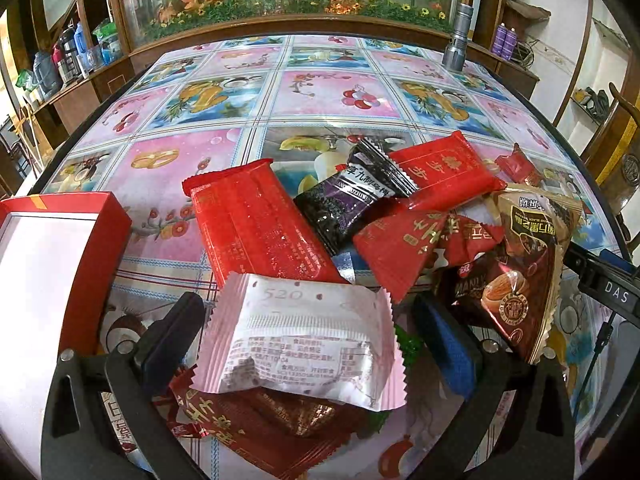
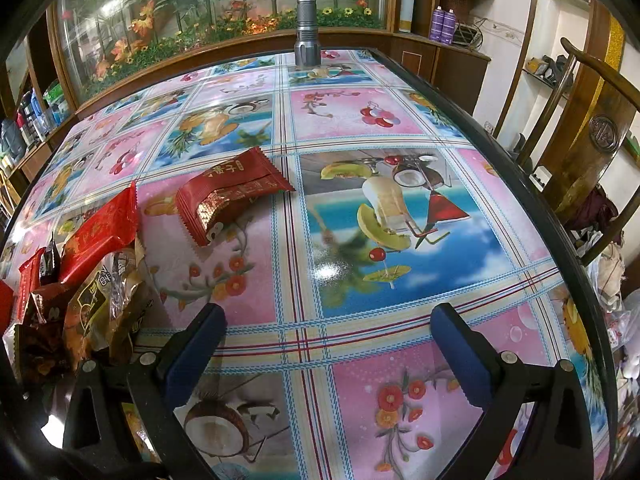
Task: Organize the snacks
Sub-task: 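Move both tools toward the snack pile beside the red box, then grasp the pink Lotso candy with the right tool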
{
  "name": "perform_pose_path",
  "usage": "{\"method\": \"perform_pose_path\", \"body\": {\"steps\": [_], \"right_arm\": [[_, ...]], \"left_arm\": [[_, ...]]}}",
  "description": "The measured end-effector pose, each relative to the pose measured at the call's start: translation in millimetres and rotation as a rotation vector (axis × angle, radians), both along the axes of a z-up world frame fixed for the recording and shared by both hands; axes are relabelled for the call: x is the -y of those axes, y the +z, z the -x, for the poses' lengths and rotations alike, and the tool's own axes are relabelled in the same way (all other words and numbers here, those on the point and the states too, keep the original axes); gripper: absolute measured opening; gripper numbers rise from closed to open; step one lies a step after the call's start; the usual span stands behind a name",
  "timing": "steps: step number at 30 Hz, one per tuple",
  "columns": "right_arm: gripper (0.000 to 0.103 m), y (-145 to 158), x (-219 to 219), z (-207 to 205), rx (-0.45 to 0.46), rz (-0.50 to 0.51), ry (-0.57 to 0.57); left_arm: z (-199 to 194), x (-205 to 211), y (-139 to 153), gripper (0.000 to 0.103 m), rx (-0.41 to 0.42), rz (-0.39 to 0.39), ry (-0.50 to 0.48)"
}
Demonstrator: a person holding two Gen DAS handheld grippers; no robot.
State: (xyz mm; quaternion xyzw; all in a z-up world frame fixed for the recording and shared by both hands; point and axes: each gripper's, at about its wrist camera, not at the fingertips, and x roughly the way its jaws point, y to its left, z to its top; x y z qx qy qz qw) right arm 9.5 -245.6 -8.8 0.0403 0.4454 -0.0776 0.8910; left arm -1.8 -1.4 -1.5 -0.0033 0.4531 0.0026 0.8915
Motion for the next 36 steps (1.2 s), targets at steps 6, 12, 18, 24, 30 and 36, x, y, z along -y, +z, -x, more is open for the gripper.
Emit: {"method": "perform_pose_path", "body": {"steps": [6,12,18,24,30,36], "right_arm": [[0.103,-0.1,-0.2,-0.2,0.0,0.0,0.0],[0.103,-0.3,-0.3,-0.5,0.0,-0.001,-0.003],[0.103,1.6,2.4,3.8,-0.023,-0.005,0.036],[0.099,23.4,7.8,44.9,0.096,-0.146,0.135],[0.099,40.3,-48.4,78.4,0.083,-0.053,0.446],[0.094,20.3,-84.9,75.0,-0.041,-0.019,0.514]], "left_arm": [[-0.5,-0.1,0.0,0.103,0.0,0.0,0.0],[-1.2,0.0,0.1,0.103,-0.001,0.0,0.0],[5.3,-5.5,3.7,0.099,-0.052,-0.01,-0.036],[88.9,-26.8,73.6,0.099,0.181,-0.001,-0.171],[139.9,-97.5,83.3,0.099,0.218,-0.02,-0.17],[146.8,-124.8,70.1,0.099,0.133,0.041,-0.121]]}}
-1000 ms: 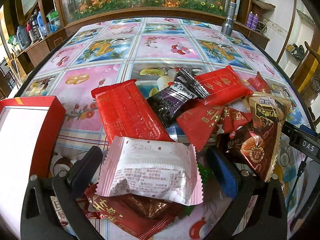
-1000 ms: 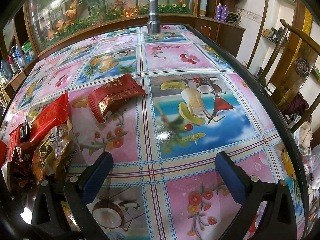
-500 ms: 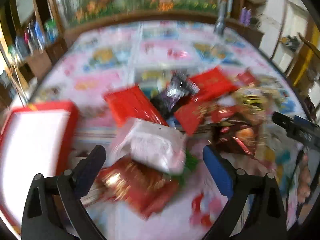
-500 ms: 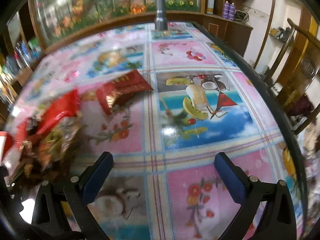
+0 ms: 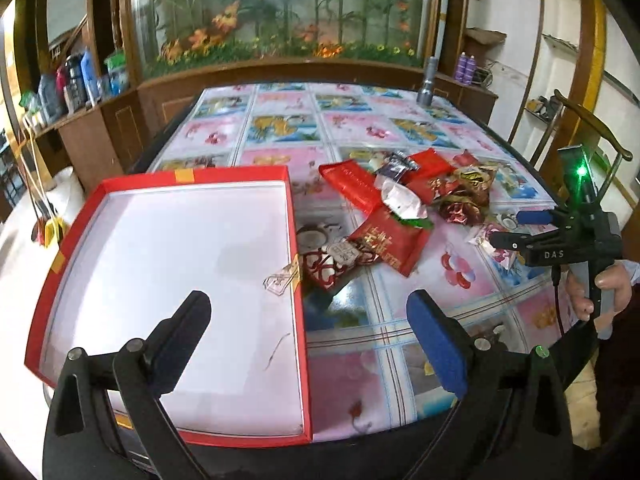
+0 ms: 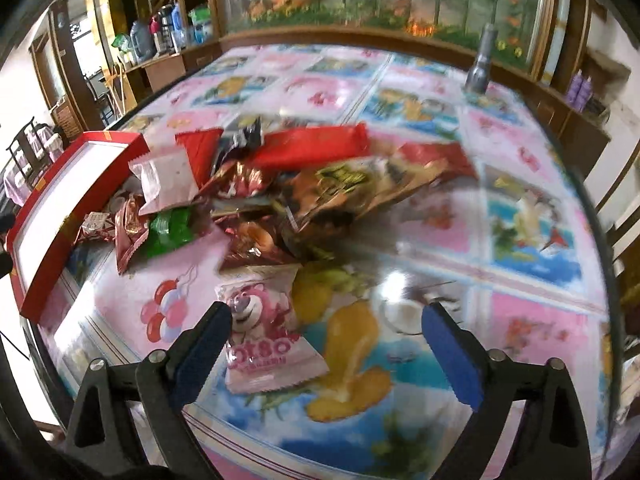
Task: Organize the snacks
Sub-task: 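Grasp the pink Lotso candy with the right tool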
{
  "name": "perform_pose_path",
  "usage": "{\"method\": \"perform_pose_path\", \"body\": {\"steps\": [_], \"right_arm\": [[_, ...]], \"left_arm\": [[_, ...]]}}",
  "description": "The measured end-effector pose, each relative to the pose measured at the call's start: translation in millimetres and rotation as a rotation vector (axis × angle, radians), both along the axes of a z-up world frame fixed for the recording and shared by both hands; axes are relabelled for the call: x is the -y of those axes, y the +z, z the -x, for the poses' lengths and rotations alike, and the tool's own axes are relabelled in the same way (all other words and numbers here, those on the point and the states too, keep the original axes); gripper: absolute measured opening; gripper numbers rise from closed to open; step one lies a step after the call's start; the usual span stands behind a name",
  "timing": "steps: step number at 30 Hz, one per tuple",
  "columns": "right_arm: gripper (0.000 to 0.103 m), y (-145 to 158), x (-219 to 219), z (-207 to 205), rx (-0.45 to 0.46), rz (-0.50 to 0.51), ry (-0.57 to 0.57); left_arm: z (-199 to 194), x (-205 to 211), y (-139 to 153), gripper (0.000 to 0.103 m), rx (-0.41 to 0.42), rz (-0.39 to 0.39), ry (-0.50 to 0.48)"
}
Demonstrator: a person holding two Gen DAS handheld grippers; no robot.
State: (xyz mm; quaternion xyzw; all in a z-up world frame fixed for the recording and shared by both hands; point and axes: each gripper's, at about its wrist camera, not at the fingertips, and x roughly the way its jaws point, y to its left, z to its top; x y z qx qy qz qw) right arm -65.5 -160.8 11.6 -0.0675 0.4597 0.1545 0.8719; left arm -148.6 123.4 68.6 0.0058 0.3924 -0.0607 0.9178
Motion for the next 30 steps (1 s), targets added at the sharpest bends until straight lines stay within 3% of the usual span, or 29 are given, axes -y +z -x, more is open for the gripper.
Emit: {"method": "perform_pose_path", "body": {"steps": [4,9,14,19,24,30], "right_arm": [[0.09,-9.7,-0.7,-13.6,-0.09,-0.067,-0.019],[0.078,-12.8,-15.0,-13.7,-0.058,0.045,-0.006],[0.042,-7.8,-18.3,-6.0,-0.044,0.042,0.055],[0.039,-7.0,-0.9,1.4,-0.06,0.041,0.079],[0.04,-6.9,20.0,2.6,-0.061,-0.072,0.051],[0.043,-6.9,18.2,7.7,-0.038,-0.079,0.034]], "left_arm": [[-8.0,15.9,0.7,0.099,0.002,-0.039,-0.051],[-25.1,42.8,-2.3,0.099,-0.004,-0.156,-0.159],[-40.5,52.1,-10.4,0.099,-0.047,-0.24,-0.227],[-49.0,50.1,-10.3,0.099,-0.075,-0.36,-0.319],[-68.7,48.2,-16.2,0.099,-0.141,-0.409,-0.393],[-81.3,66.4,-34.9,0.096,-0.202,-0.495,-0.499]]}}
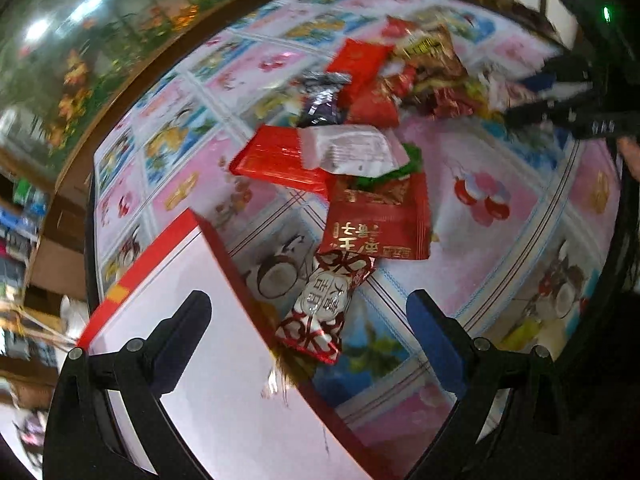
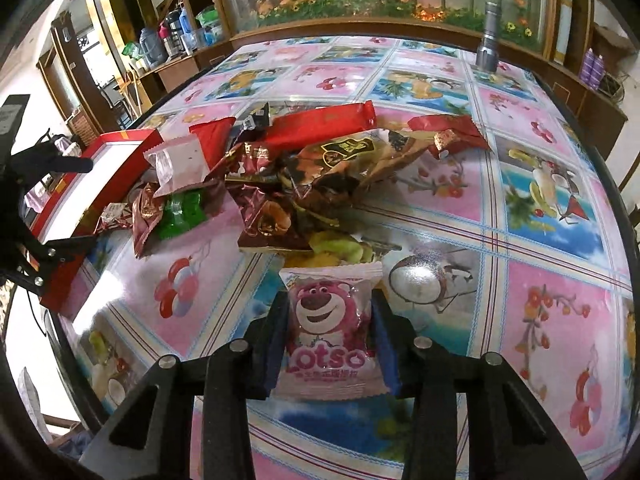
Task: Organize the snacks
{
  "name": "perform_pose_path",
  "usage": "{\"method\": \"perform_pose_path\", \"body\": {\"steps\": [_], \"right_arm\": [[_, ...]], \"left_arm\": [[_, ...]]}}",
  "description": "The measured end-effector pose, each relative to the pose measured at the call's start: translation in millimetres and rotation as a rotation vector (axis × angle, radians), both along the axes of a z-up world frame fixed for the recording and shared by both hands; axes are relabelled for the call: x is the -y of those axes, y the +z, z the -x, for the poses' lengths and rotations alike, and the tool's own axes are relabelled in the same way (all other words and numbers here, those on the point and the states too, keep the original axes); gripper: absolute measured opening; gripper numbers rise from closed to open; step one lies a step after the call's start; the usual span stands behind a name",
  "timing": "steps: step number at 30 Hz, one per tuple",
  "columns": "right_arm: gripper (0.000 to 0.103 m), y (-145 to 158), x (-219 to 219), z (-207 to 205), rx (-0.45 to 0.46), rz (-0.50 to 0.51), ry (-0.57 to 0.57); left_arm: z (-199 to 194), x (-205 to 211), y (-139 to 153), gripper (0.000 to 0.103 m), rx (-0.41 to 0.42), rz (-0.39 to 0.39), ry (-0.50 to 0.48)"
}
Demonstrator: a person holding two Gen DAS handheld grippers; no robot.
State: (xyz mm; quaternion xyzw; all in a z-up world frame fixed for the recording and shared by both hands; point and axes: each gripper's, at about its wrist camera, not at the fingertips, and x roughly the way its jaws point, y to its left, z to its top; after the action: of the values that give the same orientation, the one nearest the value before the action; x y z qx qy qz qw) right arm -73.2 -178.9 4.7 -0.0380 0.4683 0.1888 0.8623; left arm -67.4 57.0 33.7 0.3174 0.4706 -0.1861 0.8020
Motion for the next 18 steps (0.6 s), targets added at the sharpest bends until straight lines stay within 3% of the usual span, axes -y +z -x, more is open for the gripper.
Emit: {"method": "perform_pose_path", "body": {"steps": [3,7,13,14,15,16,18], "right_arm": [[0.043,0.2,4.7,-0.8,-0.006,-0.03,0.0],[0.043,0.4,8.7,-1.5,-0.013,-0.056,0.0],[0.043,0.6,9.1,-1.5,-0.015,-0.058,0.003],[0.043,0.4,9.0,-1.4,-0.014,-0.057,0.003],[0.043,0.5,9.0,-1.4,-0.015,-0.056,0.003],[0.043,0.3,8.9,-1.4,-0.016,-0.056,0.003],[0.043,0.4,8.6,-1.5,-0.018,-0.054,0.003]], "left_arm": [[-6.3,4.9,-8.1,0.083,-0.048,-0.028,-0.029],[-12.5,5.7,-17.2,0.081,-0.065,-0.081,-0.044],[-13.4,3.7,-15.3,0.076,-0.087,-0.094,-0.062],[-12.1,5.5,-15.6,0.071,-0.09,-0.093,-0.073],[-10.3,7.5,-15.2,0.054,-0.104,-0.081,-0.087],[-10.5,8.7,-16.0,0.047,-0.136,-0.065,-0.09],[-9.8,10.7,-14.9,0.044,-0.15,-0.045,-0.089]]}}
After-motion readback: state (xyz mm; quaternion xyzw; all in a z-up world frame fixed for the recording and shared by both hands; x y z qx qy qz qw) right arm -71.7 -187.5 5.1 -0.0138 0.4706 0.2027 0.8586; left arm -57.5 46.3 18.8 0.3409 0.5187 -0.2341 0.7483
